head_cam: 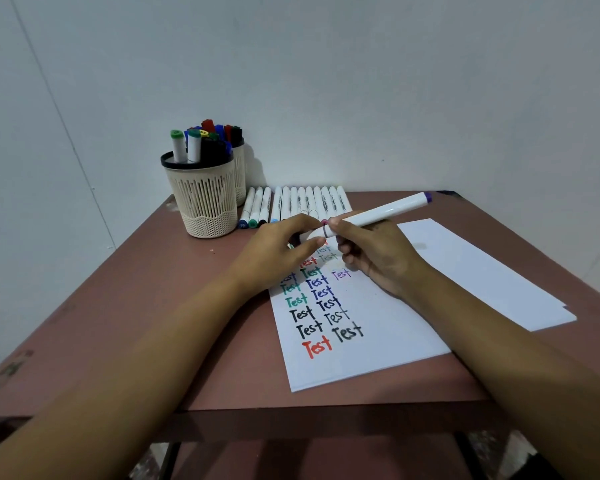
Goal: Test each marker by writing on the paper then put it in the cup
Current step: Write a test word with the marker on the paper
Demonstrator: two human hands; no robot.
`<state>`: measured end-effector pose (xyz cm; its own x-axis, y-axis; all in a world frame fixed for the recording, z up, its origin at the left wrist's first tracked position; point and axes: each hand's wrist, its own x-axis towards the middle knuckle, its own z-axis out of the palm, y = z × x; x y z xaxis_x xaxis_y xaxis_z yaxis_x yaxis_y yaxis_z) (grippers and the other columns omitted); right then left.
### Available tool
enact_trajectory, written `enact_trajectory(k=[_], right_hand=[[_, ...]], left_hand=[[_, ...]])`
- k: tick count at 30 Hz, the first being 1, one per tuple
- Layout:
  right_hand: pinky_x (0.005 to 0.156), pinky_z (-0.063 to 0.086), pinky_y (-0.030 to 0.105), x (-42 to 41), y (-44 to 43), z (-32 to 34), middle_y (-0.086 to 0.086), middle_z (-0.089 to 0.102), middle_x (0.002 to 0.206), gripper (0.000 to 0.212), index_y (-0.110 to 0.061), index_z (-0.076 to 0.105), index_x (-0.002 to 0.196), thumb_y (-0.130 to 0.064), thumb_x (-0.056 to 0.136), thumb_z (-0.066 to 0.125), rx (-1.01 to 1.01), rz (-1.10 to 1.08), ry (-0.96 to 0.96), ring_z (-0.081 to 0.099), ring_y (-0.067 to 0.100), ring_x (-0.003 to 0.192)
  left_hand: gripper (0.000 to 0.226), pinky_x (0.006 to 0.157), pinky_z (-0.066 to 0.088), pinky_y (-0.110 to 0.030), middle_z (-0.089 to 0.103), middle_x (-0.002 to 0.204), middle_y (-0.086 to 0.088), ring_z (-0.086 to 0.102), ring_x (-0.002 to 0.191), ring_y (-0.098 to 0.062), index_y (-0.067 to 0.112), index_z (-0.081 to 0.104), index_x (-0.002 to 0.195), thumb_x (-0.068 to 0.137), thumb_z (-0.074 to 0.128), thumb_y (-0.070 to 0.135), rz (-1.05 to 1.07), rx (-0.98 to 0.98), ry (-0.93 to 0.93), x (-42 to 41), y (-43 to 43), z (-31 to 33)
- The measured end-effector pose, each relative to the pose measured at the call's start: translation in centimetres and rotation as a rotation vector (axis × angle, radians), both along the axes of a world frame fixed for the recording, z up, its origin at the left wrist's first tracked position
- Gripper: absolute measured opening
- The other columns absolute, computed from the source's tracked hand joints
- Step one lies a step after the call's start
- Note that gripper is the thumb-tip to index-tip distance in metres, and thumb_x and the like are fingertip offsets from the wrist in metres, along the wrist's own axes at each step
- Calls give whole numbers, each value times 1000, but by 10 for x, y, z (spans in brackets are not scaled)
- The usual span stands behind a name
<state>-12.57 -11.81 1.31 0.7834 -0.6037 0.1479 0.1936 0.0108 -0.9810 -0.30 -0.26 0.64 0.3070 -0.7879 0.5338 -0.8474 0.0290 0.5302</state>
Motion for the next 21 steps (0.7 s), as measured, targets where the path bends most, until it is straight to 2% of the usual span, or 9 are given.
enact_trajectory(k=[2, 4, 9, 12, 14, 17, 21], right_hand=[[44, 36, 18, -1, 0, 0, 1, 49, 56, 24, 7, 63, 102, -12, 88, 65, 10, 17, -6, 45, 9, 51], [44, 39, 17, -1, 0, 1, 1, 52, 56, 17, 4, 63, 95, -11, 88, 64, 36, 42, -22, 48, 8, 50], [48, 44, 15, -2, -2, 1, 2, 54, 58, 18, 5, 61, 100, -8, 88, 62, 92, 109, -42, 51, 7, 50], [48, 45, 14, -2, -1, 1, 1, 55, 57, 16, 4, 61, 99, -9, 89, 61, 106, 121, -28, 51, 7, 50], [48, 44, 14, -1, -1, 2, 1, 55, 56, 13, 2, 61, 94, -9, 89, 61, 111, 116, -34, 51, 7, 49], [47, 44, 15, -1, -1, 7, 1, 55, 54, 11, -3, 60, 80, -10, 89, 60, 129, 100, -50, 50, 8, 49], [46, 44, 15, -4, 1, 15, 1, 57, 56, 11, -7, 62, 83, -16, 88, 60, 217, 115, -92, 51, 8, 49]], left_hand=[[23, 74, 47, -33, 67, 89, -7, 60, 81, -16, 13, 63, 109, 90, 60, 25, -1, -30, -7, -2, 1, 0], [22, 71, 46, -34, 67, 85, -8, 60, 76, -18, 10, 63, 107, 89, 61, 23, -4, -67, -15, -5, 1, 0], [20, 57, 38, -19, 62, 70, -5, 52, 64, -14, 5, 64, 102, 89, 62, 21, -4, -120, -36, -8, 0, 0], [19, 55, 36, -20, 61, 69, -6, 51, 63, -15, 5, 63, 101, 89, 62, 21, -8, -120, -29, -9, -1, -2], [15, 52, 34, -16, 57, 65, 1, 48, 56, -8, 8, 63, 97, 89, 62, 21, -19, -115, 39, -10, -2, -1], [6, 55, 37, -11, 57, 68, 4, 48, 56, 0, 13, 64, 89, 86, 65, 18, -46, -100, 337, -13, -5, 5], [1, 60, 36, -22, 59, 75, -2, 52, 71, -13, 12, 63, 84, 84, 64, 12, -158, -113, 955, -11, -6, 14]])
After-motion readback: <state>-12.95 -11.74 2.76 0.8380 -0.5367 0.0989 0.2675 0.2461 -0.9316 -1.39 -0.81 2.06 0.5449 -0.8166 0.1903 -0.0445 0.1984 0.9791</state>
